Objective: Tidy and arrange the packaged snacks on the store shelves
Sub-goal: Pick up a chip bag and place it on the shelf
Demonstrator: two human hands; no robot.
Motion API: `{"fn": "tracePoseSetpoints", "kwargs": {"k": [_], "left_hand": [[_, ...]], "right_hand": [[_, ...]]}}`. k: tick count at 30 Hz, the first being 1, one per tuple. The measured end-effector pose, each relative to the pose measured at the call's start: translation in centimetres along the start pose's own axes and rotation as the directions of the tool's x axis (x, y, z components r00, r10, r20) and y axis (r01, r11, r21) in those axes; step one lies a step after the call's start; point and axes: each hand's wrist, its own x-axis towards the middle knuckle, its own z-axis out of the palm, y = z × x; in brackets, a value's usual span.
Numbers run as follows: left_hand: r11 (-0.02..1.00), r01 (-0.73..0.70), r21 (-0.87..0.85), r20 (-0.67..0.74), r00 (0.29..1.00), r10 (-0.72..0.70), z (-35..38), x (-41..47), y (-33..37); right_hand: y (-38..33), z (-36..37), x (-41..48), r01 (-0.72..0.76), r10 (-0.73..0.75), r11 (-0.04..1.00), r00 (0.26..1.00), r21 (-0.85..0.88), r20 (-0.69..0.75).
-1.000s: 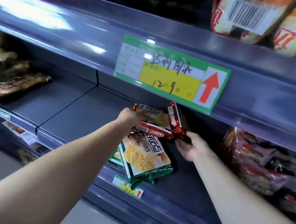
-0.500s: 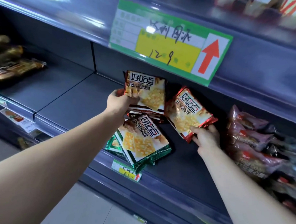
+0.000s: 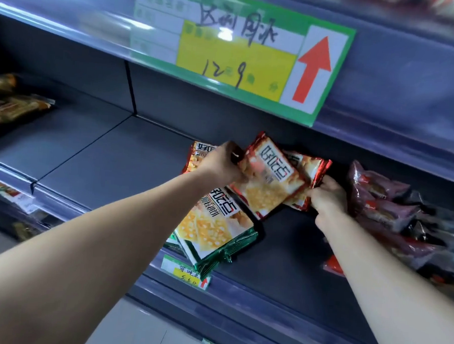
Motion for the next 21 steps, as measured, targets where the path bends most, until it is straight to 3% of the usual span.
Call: {"fn": "tracePoseSetpoints", "kwargs": {"k": [2, 3, 8, 11, 15, 18, 21], "left_hand": [[0.898, -0.018, 0.440, 0.013, 1.000, 0.013, 0.5, 0.1, 0.7], [0.852, -0.026, 0.522, 0.019, 1.000, 0.019, 0.7, 0.2, 0.9], [0.904, 0.000, 0.427, 0.135, 0.989, -0.064, 1.9, 1.0, 0.7], [0.909, 0.007, 0.418, 0.092, 0.994, -0.050, 2.2, 1.1, 0.6], [0.906, -0.012, 0.422, 0.072, 0.997, -0.020, 2.5, 1.1, 0.3], [0.898, -0.021, 0.440, 0.064, 0.998, -0.008, 1.9, 1.6, -0.3], [0.855, 0.066, 0.514, -0.151, 0.988, 0.015, 0.3, 2.5, -1.6]], "right_hand": [[0.3, 0.0, -0.1, -0.035, 0.035, 0.999, 0.999, 0.018, -0.001], [0.4, -0.1, -0.2, -0.063, 0.062, 0.998, 0.998, 0.029, 0.003], [0.2, -0.4, -1.2, -0.141, 0.130, 0.984, 0.987, 0.113, 0.098], [-0.5, -0.4, -2.4, -0.111, 0.086, 0.986, 0.979, 0.125, 0.185], [-1.0, -0.1, -4.3, 0.057, -0.026, 0.994, 0.957, -0.098, 0.288], [-1.1, 0.6, -4.5, 0.122, -0.059, 0.944, 0.977, -0.307, 0.206], [-1.1, 0.9, -4.2, 0.093, -0.028, 0.918, 0.985, -0.385, 0.172]]}}
